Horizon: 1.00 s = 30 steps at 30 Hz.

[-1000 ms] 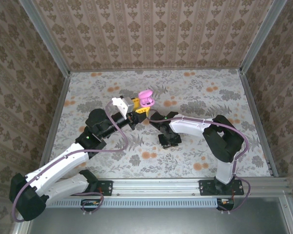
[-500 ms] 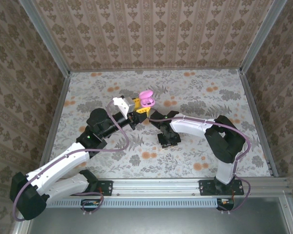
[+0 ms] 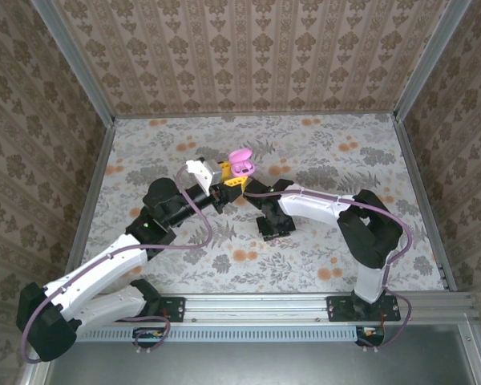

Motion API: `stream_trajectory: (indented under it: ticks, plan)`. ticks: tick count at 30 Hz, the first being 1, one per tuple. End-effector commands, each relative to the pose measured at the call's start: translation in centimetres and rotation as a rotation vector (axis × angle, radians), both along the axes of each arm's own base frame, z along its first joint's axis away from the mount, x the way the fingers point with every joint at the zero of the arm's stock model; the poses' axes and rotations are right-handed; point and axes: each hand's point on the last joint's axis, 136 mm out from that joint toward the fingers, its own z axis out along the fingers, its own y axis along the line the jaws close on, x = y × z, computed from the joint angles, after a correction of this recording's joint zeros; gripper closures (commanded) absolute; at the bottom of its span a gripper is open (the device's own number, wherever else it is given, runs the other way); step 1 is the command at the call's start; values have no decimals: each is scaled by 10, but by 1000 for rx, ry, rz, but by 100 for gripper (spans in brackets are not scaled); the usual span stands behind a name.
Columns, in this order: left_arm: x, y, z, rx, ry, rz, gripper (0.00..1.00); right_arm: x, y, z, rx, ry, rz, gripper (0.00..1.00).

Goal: Insert wireless bluetooth earbuds into charging case

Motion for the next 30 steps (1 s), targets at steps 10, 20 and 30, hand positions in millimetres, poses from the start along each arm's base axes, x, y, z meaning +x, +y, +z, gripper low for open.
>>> stream_trajectory:
  ticks: [10,20,30]
  plan:
    - [-5,4,26,-48,-42,7,63,-8,-4,-8,-36,57,-26,69]
    - [-4,5,24,-45,-42,14,63,-9,-3,-15,-37,72,-31,69]
    - [-4,6,25,-45,-42,18,63,-6,-6,-18,-63,59,-26,69]
